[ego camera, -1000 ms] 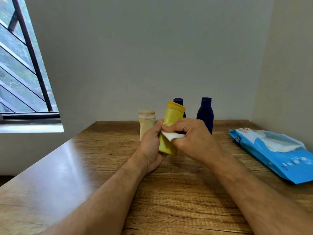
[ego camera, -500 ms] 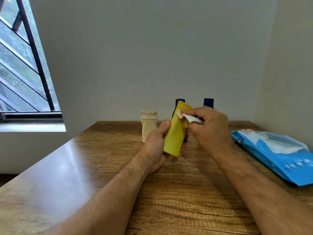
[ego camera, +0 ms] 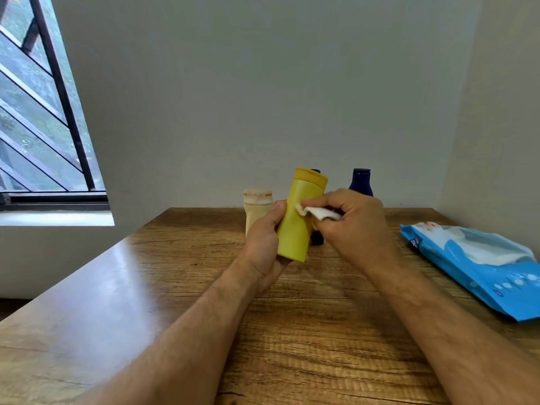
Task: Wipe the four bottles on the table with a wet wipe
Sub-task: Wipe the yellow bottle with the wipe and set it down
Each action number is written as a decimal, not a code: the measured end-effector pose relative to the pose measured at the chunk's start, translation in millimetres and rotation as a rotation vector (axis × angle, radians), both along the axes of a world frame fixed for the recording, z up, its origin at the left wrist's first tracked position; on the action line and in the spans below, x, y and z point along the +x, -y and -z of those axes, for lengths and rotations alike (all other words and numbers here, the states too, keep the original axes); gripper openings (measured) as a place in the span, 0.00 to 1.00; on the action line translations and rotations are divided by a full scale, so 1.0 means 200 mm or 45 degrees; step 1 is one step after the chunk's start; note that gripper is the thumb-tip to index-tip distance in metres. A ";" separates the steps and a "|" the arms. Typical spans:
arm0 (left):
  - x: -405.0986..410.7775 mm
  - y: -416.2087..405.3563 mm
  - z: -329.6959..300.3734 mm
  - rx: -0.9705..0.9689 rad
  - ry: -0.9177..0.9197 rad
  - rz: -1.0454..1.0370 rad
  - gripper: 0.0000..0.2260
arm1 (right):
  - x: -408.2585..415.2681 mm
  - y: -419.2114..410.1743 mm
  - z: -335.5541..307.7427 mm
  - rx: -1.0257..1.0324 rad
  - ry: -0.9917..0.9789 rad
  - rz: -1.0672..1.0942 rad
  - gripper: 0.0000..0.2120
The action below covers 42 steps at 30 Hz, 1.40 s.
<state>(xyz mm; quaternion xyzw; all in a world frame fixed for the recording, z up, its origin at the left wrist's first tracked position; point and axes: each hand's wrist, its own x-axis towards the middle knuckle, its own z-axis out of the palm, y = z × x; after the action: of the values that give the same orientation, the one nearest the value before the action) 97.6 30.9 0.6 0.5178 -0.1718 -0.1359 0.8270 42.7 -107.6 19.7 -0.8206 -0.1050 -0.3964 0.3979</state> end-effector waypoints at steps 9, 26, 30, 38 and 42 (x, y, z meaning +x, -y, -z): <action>0.00 -0.01 0.00 -0.047 0.151 -0.095 0.20 | -0.02 -0.03 -0.01 0.002 -0.284 -0.247 0.11; -0.04 0.00 0.00 0.152 0.224 -0.053 0.17 | -0.04 -0.03 -0.03 0.148 0.083 -0.052 0.09; -0.04 -0.02 -0.02 0.072 0.091 -0.042 0.26 | -0.05 -0.08 -0.02 0.153 -0.208 -0.402 0.07; -0.03 -0.01 -0.02 0.022 0.067 0.057 0.30 | -0.03 -0.07 0.03 -0.079 -0.180 -0.294 0.07; -0.05 0.02 0.00 0.151 0.116 0.158 0.31 | -0.02 -0.03 0.00 0.061 0.064 0.026 0.09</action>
<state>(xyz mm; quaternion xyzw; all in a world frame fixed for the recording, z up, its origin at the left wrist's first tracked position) 87.3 27.5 0.3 0.5600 -0.2328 -0.1731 0.7760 39.1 -101.6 19.9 -0.8017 -0.0970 -0.4235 0.4104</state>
